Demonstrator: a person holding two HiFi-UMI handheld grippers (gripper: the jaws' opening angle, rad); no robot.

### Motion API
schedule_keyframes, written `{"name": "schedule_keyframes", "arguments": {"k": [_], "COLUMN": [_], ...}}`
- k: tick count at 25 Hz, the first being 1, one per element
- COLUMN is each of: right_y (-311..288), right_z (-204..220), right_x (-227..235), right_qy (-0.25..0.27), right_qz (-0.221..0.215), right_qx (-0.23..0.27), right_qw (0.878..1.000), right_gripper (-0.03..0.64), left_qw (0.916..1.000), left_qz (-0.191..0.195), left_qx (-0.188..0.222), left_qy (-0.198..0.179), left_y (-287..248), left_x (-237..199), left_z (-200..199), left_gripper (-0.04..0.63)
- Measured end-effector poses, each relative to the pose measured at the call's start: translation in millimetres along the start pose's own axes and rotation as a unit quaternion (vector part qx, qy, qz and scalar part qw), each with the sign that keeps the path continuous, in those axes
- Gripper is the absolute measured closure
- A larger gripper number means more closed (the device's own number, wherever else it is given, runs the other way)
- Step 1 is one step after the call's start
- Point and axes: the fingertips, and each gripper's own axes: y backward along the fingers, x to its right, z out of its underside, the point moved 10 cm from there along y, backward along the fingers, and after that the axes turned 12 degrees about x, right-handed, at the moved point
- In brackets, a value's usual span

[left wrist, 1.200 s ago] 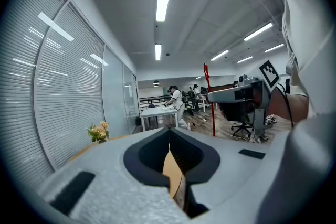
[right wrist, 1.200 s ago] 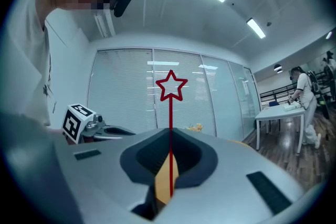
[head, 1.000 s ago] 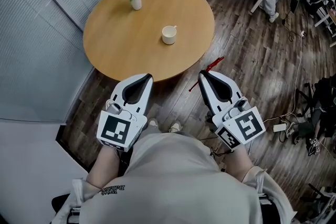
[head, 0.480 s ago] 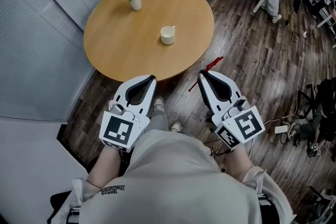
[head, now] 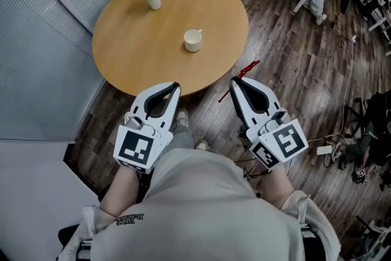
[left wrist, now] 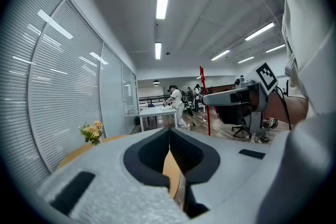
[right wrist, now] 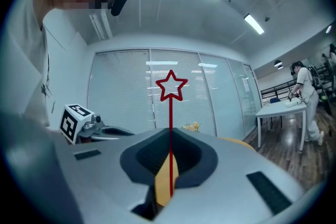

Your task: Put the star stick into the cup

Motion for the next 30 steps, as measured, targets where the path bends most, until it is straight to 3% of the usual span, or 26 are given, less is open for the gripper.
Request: {"name": "schedule_keyframes", "arguments": {"k": [15,30], "right_y": [-72,-185], "right_z": [14,31], "right_x": [40,58], "right_qy": [0.000,0.011], "right_qz": [0.004,0.011], "right_qx": [-0.017,-0.033], "right_qw": [1.000,0.999], "right_gripper": [0.588,0.588], "left_qw": [0.9999,0.9993], "left_qz": [0.009,0.024], "left_qx": [-0.013,-0.018], "left_qy": [0.007,0.022], "left_y": [-51,-89], "left_x": [-64,-166], "left_z": [22,41], "left_gripper": [0.574,0.574]}}
